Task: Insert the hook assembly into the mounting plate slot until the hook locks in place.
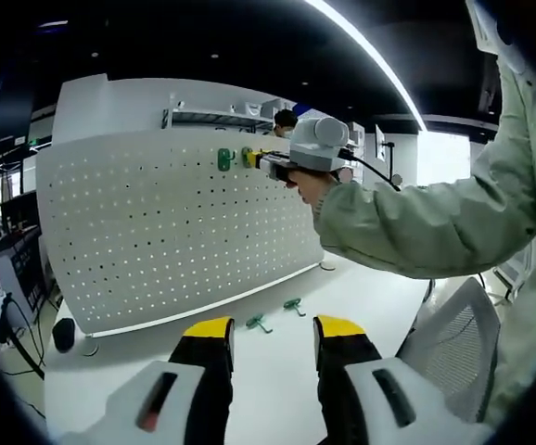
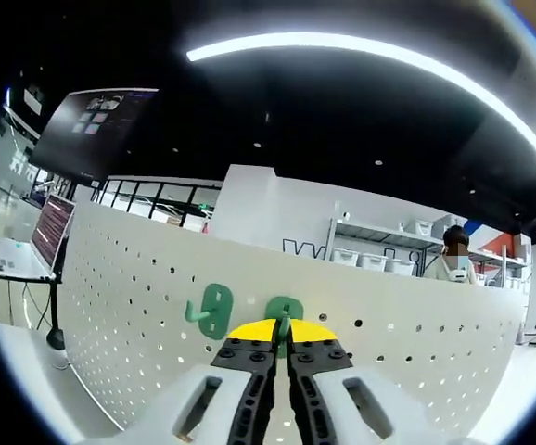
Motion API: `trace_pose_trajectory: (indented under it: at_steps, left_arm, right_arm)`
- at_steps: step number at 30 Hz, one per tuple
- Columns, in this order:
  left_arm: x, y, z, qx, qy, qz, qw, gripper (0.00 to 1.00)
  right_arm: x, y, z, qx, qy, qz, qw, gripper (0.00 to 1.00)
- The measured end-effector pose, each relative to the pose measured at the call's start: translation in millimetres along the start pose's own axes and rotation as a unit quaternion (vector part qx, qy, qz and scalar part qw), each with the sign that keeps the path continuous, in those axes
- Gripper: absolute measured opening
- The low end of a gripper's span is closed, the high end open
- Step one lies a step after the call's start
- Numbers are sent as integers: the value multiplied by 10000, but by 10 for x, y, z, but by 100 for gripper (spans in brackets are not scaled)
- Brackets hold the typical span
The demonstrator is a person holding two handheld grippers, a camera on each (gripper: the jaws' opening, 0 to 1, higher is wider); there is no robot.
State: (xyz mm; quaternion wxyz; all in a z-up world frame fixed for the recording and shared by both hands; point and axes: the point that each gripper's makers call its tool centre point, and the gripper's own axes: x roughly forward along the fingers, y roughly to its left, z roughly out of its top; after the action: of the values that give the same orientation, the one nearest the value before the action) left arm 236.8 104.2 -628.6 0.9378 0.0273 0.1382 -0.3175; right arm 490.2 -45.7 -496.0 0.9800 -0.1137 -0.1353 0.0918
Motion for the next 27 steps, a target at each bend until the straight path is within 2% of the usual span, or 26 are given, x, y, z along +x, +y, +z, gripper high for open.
trace_pose_trajectory:
  at_steps: [19,27]
  left_arm:
    - [26,-23,12,-3,7,-3,10000,35]
    - [23,-22,32,-6,-21,3,10000,35]
  right_arm:
    - [47,-32,-55,-64,-39,4,10000,2]
    - [68,-40,-45,-113,83,29,9999,2]
